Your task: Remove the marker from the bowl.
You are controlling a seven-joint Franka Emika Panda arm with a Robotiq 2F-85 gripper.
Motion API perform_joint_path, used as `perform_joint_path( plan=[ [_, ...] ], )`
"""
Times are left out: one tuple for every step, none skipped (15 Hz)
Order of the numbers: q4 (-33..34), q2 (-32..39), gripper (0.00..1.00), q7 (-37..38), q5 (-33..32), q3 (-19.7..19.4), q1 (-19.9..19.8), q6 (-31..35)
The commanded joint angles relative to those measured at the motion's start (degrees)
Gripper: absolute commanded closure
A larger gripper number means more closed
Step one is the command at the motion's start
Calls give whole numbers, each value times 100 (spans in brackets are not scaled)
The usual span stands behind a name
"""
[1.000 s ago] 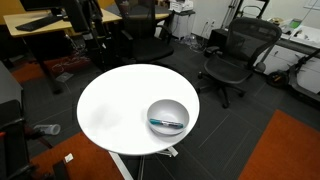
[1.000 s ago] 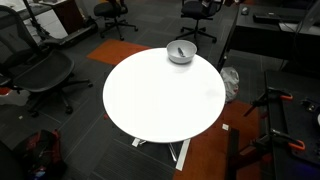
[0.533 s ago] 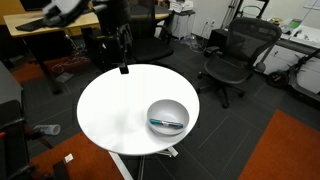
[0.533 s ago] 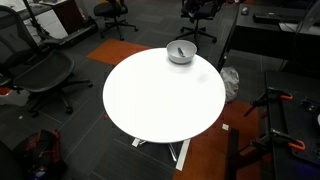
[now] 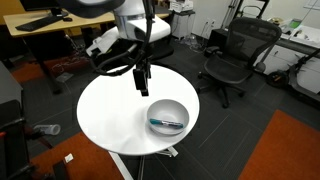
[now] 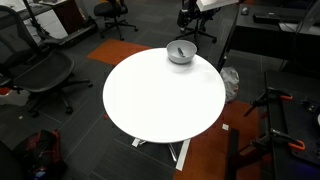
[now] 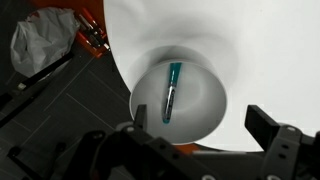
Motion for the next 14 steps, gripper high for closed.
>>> perform_joint_path(
  plan=[
    [476,601,0,-162,331,-191,114,-2],
    [574,735,0,-182,415,-210,111,-13],
    [677,880,0,-227,518,-221,96,0],
    [777,1005,0,-252,592,-236,91,0],
    [894,1139,0,-305,694,-240,69,-6],
    [1006,1264,0,-382,776,-257,56,-13],
    [1123,1388,0,-436,866,-273,36,-46],
    [1228,1502,0,-505,932,-296,26,-56],
    [1341,1615,0,-527,983,-320,12,-79],
    [1433,1719,0,-584,1045,-327,-9,-76],
    [1538,1829,0,-607,1096,-348,-18,-98],
    [1637,1929,0,-656,1146,-353,-38,-105],
    [1730,2026,0,-684,1176,-369,-45,-113],
    [1823,2131,0,-681,1204,-384,-47,-100]
  ],
)
